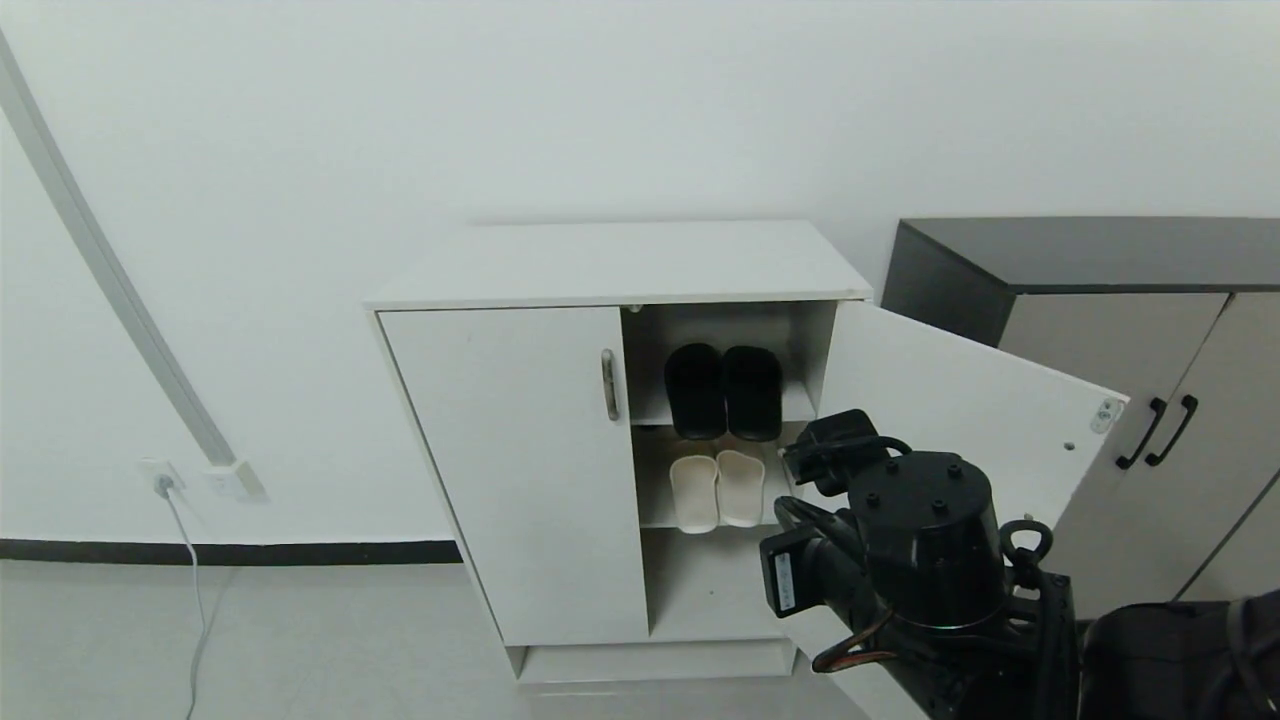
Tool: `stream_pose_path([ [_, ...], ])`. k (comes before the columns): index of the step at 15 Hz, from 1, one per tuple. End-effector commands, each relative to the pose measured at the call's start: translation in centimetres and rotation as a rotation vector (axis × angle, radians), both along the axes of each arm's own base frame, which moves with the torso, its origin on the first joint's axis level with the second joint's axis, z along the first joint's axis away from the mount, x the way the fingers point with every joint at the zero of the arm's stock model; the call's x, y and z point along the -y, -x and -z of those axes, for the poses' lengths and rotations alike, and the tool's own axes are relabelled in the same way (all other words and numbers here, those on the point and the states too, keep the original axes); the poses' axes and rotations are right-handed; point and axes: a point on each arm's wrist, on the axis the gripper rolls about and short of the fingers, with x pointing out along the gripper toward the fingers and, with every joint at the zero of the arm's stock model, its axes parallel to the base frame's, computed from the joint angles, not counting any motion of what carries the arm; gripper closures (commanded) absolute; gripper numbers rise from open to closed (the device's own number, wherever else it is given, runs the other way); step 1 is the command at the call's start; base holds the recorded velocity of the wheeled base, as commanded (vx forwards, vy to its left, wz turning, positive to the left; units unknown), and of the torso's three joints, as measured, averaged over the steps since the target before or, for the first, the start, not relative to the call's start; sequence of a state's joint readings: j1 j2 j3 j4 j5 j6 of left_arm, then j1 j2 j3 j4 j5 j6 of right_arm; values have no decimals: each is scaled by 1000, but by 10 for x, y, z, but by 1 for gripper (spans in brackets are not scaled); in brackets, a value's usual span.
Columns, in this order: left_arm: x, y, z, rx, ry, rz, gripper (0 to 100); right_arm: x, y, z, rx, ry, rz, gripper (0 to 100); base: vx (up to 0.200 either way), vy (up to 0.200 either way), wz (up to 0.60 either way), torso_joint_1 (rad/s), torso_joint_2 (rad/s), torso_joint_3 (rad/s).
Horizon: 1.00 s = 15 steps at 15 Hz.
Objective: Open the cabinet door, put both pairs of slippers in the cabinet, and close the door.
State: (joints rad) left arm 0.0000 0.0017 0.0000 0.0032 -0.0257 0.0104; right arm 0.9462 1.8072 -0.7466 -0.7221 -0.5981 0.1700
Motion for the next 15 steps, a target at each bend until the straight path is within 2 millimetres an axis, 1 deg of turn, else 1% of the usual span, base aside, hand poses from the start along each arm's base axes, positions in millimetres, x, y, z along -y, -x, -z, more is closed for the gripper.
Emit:
stream_pose_path([
  [1,0,0,0,0,0,0,100,0,0,1,-2,4,0,100,0,0,0,168,-491,-325],
  [8,0,0,0,0,0,0,100,1,1,0,3,9,-3,100,0,0,0,206,-518,-316],
  [15,0,0,0,0,0,0,100,2,2,0,2,14,-4,100,0,0,0,244,-574,-327],
])
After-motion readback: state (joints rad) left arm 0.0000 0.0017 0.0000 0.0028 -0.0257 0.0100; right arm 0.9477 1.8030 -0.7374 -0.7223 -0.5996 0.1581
